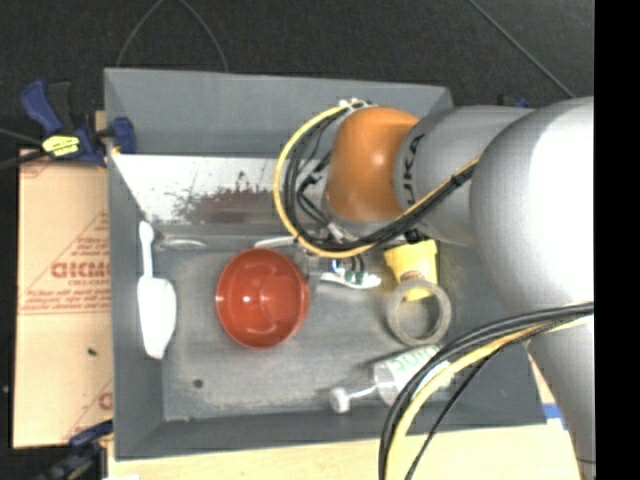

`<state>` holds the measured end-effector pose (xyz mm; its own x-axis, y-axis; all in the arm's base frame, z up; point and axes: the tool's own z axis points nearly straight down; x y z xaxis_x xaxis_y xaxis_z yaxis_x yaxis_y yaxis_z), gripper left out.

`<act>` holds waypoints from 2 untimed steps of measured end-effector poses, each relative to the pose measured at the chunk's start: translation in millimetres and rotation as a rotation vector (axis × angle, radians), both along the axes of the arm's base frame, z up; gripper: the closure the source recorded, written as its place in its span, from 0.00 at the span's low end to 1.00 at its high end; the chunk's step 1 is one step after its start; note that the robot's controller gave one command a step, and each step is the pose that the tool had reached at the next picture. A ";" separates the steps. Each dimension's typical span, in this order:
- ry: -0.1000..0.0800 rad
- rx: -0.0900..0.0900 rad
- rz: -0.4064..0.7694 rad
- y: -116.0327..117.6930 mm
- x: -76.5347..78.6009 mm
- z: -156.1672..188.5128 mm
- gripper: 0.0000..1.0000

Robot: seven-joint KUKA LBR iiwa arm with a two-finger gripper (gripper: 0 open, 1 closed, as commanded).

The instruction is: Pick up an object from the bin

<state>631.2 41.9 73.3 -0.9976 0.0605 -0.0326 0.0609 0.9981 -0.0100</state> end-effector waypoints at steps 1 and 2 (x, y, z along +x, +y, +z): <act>0.001 0.006 -0.141 1.0 -11.4 2.4 1.00; -0.005 0.000 0.002 48.9 4.8 -1.8 1.00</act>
Offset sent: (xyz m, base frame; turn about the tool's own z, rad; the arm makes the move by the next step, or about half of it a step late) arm 0.0031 0.0504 -0.0033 -0.0047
